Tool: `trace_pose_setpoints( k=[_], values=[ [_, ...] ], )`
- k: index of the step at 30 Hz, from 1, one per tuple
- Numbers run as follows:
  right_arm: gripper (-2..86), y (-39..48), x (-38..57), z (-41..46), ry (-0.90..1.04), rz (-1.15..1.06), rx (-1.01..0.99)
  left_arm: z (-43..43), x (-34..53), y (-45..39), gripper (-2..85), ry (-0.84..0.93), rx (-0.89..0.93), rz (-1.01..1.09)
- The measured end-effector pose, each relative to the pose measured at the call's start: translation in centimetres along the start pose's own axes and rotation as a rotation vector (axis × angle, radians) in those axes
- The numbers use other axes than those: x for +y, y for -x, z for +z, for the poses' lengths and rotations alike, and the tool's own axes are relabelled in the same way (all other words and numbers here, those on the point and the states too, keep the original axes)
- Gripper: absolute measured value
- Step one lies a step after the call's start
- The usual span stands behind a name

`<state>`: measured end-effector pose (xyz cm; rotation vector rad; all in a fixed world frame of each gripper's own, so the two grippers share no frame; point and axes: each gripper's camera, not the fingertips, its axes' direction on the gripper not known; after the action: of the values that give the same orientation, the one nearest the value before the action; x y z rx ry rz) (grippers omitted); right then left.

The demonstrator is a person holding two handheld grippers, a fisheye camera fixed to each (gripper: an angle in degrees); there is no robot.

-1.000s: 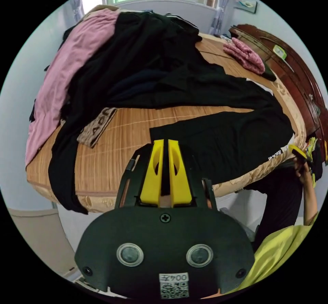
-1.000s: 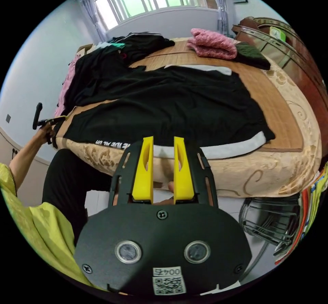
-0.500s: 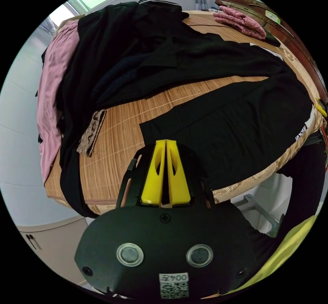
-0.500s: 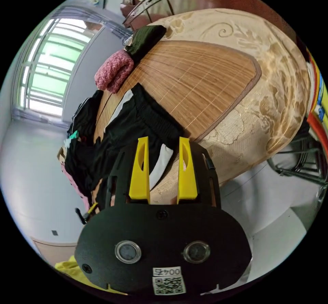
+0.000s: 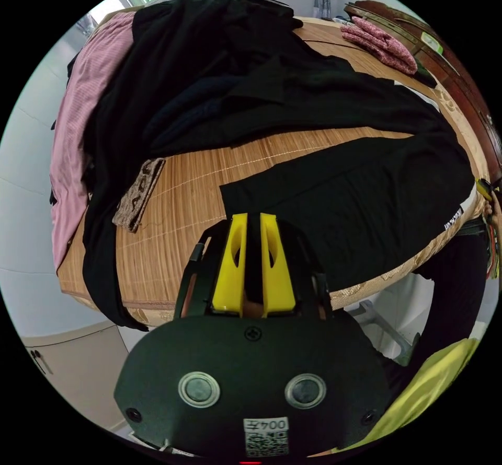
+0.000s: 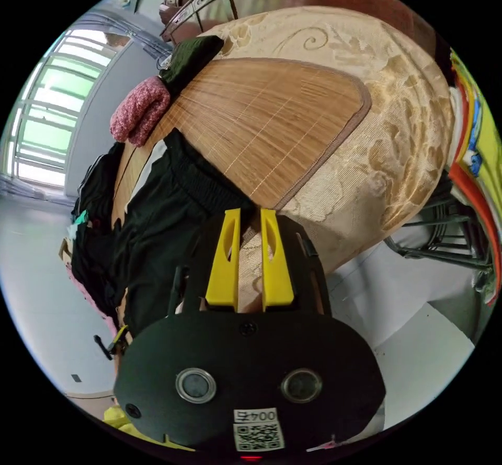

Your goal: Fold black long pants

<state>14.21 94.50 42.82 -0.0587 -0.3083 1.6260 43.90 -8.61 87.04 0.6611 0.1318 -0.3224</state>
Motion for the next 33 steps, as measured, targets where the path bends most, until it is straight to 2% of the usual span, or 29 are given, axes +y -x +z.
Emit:
trace_pose_setpoints(
  k=[4, 7, 11, 17, 23, 29, 33],
  values=[
    [9.9, 5.4, 1.1, -1.4, -0.055, -0.226, 0.072, -2.3, -2.9, 0.6, 10.9, -0.046, 0.021, 0.005],
    [9.9, 10.2, 3.3, 0.5, 0.083, -0.404, 0.005, -4.7, -5.7, 0.1, 11.8, -0.133, -0.024, 0.059],
    [10.1, 15.9, 5.9, 4.5, 0.255, -0.561, -0.017, -6.3, -10.7, -1.6, 11.8, -0.162, -0.057, 0.145],
    [11.1, 20.6, 7.1, 8.6, 0.343, -0.638, 0.035, -6.9, -19.1, -4.9, 10.7, -0.203, -0.194, 0.272],
    [9.8, 23.4, 7.1, 11.0, 0.340, -0.638, 0.112, -5.9, -26.6, -4.4, 14.3, -0.120, -0.153, 0.221],
    [8.2, 25.9, 6.4, 12.8, 0.342, -0.637, 0.149, -5.4, -31.4, -4.7, 14.6, -0.048, -0.255, 0.236],
    [6.7, 27.1, 5.9, 13.8, 0.343, -0.630, 0.150, -6.0, -33.3, -3.8, 11.1, -0.025, -0.307, 0.203]
  ],
)
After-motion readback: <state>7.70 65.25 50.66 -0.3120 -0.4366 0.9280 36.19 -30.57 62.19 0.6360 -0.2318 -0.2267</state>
